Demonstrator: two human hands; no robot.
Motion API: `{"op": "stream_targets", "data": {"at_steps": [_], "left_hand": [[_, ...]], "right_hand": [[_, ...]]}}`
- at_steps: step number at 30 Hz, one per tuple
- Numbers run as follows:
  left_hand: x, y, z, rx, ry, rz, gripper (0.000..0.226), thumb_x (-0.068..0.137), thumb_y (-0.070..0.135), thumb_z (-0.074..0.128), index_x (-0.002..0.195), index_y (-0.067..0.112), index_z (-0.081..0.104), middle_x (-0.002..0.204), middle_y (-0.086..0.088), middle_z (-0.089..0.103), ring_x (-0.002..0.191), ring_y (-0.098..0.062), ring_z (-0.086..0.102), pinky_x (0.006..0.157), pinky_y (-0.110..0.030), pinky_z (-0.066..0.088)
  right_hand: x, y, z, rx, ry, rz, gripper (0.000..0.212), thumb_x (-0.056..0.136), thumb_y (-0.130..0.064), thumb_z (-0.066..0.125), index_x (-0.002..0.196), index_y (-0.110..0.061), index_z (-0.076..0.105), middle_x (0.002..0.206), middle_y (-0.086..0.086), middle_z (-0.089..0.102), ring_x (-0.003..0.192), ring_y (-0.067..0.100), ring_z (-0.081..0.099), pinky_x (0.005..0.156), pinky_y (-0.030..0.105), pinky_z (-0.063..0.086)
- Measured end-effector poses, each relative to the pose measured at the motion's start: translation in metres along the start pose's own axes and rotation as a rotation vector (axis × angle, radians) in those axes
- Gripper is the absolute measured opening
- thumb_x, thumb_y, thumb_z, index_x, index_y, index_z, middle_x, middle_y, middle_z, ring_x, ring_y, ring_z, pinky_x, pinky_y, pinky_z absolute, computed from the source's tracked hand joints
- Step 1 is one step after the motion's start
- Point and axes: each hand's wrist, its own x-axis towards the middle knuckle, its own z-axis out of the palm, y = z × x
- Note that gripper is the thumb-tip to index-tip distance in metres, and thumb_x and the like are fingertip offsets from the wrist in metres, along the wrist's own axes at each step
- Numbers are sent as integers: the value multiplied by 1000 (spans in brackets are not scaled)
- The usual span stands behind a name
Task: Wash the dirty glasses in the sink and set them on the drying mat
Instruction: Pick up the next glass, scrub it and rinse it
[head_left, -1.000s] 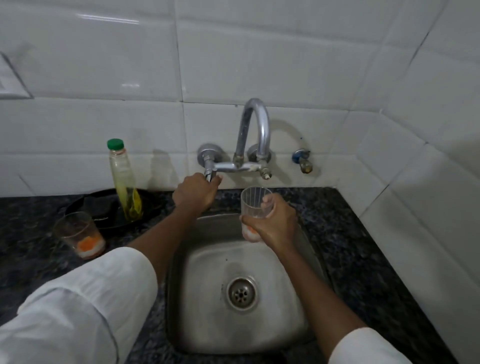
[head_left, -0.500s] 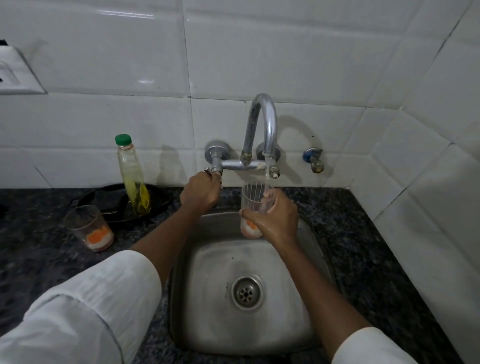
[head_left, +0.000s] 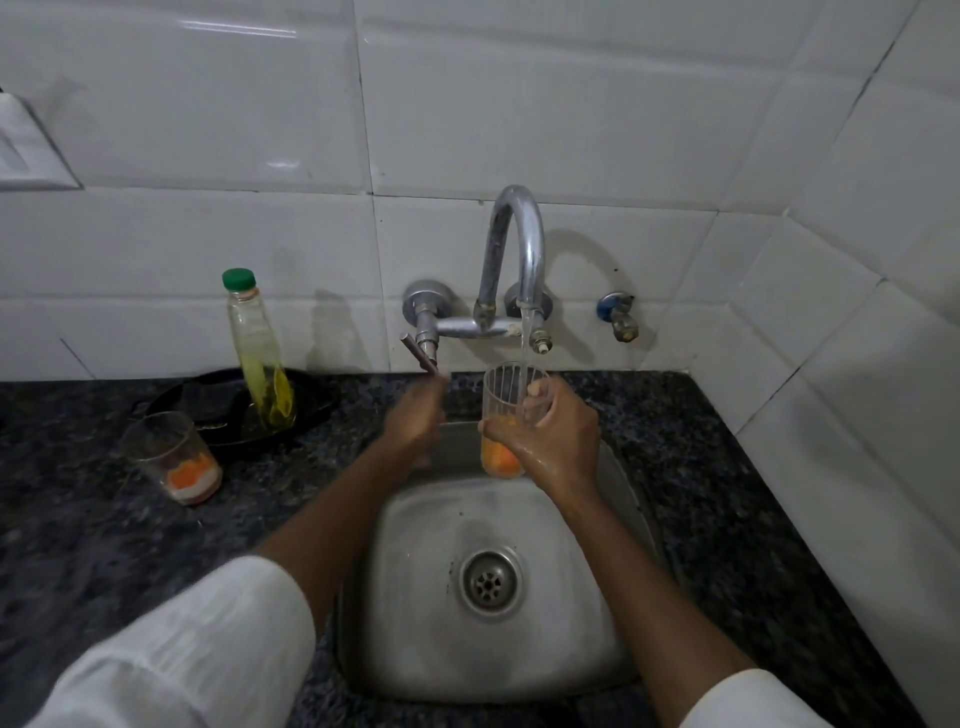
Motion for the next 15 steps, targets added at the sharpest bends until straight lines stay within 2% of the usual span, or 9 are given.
{"op": "stream_targets", "data": {"at_steps": [1, 3, 5, 7, 9, 11, 12, 13, 15], "left_hand": [[-12, -13, 10, -121, -115, -114, 63, 93, 69, 37, 129, 21, 55, 122, -11, 62, 105, -28, 60, 73, -42, 50], [-34, -34, 33, -363, -310, -259, 68, 90, 72, 40, 131, 21, 57, 127, -13, 61, 115, -33, 59, 82, -52, 55], [-41, -44, 54, -746, -392, -296, 63, 94, 64, 41, 129, 14, 61, 124, -18, 65, 116, -35, 61, 88, -52, 55], [-40, -41, 66, -1004, -376, -288, 59, 100, 51, 38, 132, 7, 59, 118, -20, 70, 107, -32, 67, 80, -43, 59], [-31, -38, 68, -1063, -321, -298, 54, 102, 44, 41, 134, 3, 56, 117, -21, 70, 102, -31, 69, 72, -38, 60], [-23, -40, 63, -994, -291, -328, 51, 99, 42, 50, 132, 4, 56, 123, -22, 67, 110, -33, 67, 79, -40, 60], [-19, -40, 60, -940, -286, -337, 51, 98, 43, 54, 132, 5, 57, 126, -22, 66, 115, -33, 65, 88, -42, 59], [-16, -41, 58, -894, -301, -331, 51, 97, 42, 55, 132, 5, 58, 127, -22, 65, 118, -33, 64, 94, -43, 56], [-17, -37, 56, -831, -357, -319, 44, 99, 37, 54, 128, 5, 61, 120, -19, 68, 110, -30, 66, 91, -41, 56]], "right_hand": [[-1, -2, 0, 10, 9, 4, 53, 54, -39, 89, 94, -18, 60, 85, -5, 65, 72, 9, 59, 58, 21, 44], [-4, -3, 4, 9, 19, 22, 52, 56, -41, 88, 93, -19, 58, 81, -8, 60, 68, 4, 54, 55, 17, 39], [-7, -3, 9, 12, -10, 42, 50, 60, -40, 86, 95, -20, 55, 81, -10, 57, 69, 1, 53, 54, 16, 37], [-8, 1, 12, 49, -94, 72, 52, 64, -39, 85, 100, -20, 53, 91, -7, 59, 80, 8, 59, 62, 20, 45], [-9, 5, 6, -44, -114, 22, 61, 66, -42, 83, 112, -18, 49, 109, -3, 54, 99, 11, 56, 74, 27, 48], [-8, 9, -10, -215, 2, -262, 64, 69, -41, 78, 119, -13, 48, 115, 0, 48, 104, 12, 46, 80, 27, 43], [-8, 8, -19, -274, -4, -409, 57, 72, -37, 74, 117, -12, 50, 114, 1, 49, 102, 12, 46, 79, 26, 41], [-8, 5, -27, -321, -105, -493, 47, 76, -32, 71, 114, -14, 52, 111, 1, 52, 98, 12, 47, 76, 26, 41], [-2, -1, -33, -432, -495, -440, 27, 84, -22, 65, 110, -18, 58, 104, -1, 59, 88, 11, 54, 72, 29, 46]]}}
